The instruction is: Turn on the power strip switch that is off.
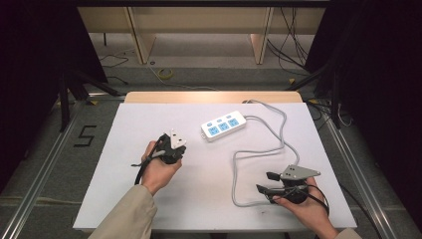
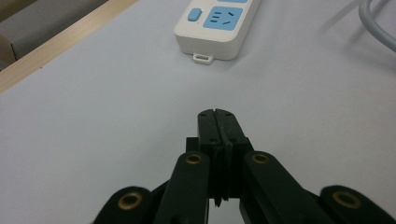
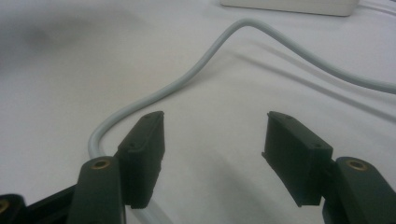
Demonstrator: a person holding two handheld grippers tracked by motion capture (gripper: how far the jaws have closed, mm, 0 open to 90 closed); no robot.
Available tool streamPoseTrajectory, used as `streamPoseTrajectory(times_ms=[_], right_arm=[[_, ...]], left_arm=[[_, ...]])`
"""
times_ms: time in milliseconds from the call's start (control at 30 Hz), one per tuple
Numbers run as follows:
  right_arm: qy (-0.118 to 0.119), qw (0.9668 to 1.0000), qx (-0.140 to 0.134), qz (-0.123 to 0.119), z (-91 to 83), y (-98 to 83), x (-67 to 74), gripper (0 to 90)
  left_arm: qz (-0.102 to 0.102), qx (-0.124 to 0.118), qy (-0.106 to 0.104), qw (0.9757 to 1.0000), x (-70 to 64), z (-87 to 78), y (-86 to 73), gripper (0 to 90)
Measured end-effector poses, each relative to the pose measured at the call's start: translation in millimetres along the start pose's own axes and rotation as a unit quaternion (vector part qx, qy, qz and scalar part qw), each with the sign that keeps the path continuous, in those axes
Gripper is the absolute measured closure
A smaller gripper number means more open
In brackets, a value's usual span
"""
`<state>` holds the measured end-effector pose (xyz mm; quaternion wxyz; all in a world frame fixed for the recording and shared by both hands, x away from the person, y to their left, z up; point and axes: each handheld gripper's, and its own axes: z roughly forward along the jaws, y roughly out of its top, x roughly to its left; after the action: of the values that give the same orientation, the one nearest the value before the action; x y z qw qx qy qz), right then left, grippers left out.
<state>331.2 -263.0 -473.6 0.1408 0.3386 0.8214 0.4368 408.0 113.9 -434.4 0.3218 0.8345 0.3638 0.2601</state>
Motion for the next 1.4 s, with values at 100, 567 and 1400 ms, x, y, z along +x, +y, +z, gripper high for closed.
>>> streamPoseTrajectory(times_ms=[100,567,1400], right_arm=[[0.000,1.0000,0.000,0.000,0.1,-0.1,-0.2,38.9],[0.001,1.0000,0.000,-0.001,0.0,0.0,0.1,38.9],[0.002,1.0000,-0.001,-0.003,0.3,0.3,0.4,38.8]], left_arm=[[0.004,0.001,0.000,1.0000,1.4,2.2,3.2,89.8],[0.014,0.005,0.000,0.9999,3.8,10.5,14.9,89.9],[0.034,0.011,0.002,0.9993,5.1,28.2,33.9,89.9]])
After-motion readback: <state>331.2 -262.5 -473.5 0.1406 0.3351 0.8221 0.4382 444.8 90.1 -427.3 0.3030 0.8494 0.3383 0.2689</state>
